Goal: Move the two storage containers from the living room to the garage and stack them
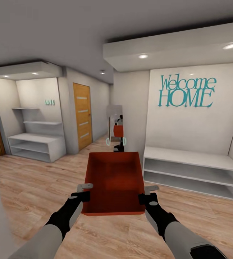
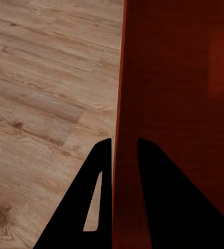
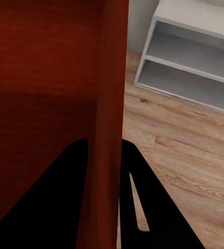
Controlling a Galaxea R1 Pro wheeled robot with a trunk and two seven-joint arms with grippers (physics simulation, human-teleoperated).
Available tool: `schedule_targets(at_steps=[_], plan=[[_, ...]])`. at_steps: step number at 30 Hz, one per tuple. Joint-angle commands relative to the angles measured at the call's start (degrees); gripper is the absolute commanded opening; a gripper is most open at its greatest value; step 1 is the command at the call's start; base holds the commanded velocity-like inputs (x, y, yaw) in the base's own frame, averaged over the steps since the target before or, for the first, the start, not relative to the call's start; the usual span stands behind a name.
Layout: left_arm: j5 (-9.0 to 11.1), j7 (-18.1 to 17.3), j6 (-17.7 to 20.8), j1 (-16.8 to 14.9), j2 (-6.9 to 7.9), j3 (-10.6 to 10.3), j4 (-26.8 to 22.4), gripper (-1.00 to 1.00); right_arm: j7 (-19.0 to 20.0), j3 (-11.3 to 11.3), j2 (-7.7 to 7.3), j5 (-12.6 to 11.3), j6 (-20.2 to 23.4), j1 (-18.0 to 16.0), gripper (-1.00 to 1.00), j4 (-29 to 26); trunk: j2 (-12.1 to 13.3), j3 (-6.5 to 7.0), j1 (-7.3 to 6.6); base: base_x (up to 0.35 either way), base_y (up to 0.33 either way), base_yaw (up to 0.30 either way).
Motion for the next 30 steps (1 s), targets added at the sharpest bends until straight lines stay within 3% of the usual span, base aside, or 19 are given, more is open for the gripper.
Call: schedule_targets(at_steps=[1, 30], plan=[[-1.06, 0.89, -0.84, -0.06, 0.12, 1.26, -0.27, -1.0, -0.42, -0.27, -0.44, 0.0, -0.01, 0.0, -1.0, 0.19, -0.04, -0.04, 0.05, 0.323, 0.0, 0.0], [-1.06, 0.89, -0.84, -0.06, 0.13, 1.26, -0.35, -1.0, -0.42, -0.27, -0.49, 0.0, 0.06, 0.0, -1.0, 0.1, -0.04, -0.04, 0.05, 0.323, 0.0, 0.0]])
